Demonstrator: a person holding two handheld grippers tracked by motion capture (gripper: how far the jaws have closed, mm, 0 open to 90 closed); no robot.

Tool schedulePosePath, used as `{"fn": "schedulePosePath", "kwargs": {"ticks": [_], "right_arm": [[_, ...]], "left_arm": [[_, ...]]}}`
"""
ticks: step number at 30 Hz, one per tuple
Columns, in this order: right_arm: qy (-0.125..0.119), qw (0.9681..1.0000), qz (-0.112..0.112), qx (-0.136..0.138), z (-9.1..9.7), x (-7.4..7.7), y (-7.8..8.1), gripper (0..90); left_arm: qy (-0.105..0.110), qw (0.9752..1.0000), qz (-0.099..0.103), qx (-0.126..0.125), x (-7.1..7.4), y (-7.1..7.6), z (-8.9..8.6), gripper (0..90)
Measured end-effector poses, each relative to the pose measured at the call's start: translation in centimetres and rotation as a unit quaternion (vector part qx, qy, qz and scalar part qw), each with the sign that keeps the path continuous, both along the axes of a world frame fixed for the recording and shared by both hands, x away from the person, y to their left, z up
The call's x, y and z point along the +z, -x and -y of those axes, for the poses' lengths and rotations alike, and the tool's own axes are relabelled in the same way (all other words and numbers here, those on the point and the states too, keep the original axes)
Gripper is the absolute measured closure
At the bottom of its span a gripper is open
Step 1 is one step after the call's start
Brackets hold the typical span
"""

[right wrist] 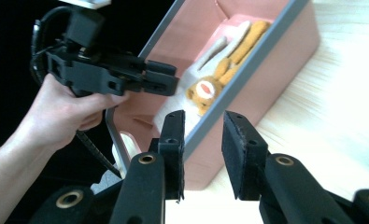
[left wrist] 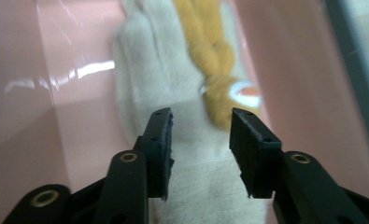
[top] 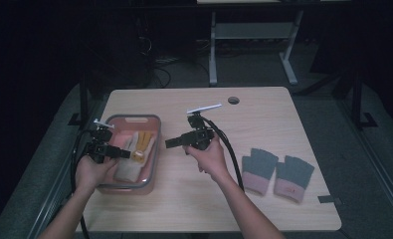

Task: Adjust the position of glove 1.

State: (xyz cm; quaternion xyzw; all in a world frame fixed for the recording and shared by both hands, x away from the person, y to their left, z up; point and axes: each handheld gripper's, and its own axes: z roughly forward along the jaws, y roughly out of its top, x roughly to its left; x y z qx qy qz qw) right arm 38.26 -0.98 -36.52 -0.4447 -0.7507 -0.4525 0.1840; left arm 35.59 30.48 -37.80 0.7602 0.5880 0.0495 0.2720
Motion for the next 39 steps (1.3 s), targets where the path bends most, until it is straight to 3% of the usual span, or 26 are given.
{"fn": "schedulePosePath", "kwargs": {"ticks": [6,10,13,27,33,39], "right_arm": [[0.006,0.9999,0.004,-0.009,1.9,0.1,0.1,67.2],[0.009,0.9998,0.009,-0.017,3.2,0.2,0.2,66.1],[0.007,0.9996,0.013,-0.025,4.4,0.3,0.4,65.0],[0.016,0.9980,0.023,-0.056,9.6,1.5,1.7,60.4],[0.021,0.9974,0.020,-0.067,11.7,1.1,2.5,59.1],[0.028,0.9964,0.015,-0.078,13.5,0.2,3.3,56.8]], "left_arm": [[0.022,0.9993,0.030,-0.009,1.0,0.7,0.8,55.0],[0.057,0.9969,0.049,-0.023,1.8,1.1,1.6,53.9],[0.066,0.9952,0.063,-0.035,2.5,1.4,2.5,53.3],[0.082,0.9887,0.087,-0.091,3.3,2.0,7.2,48.8],[0.079,0.9851,0.097,-0.118,3.5,2.3,9.3,48.1],[0.087,0.9821,0.105,-0.130,3.4,2.8,11.0,45.8]]}}
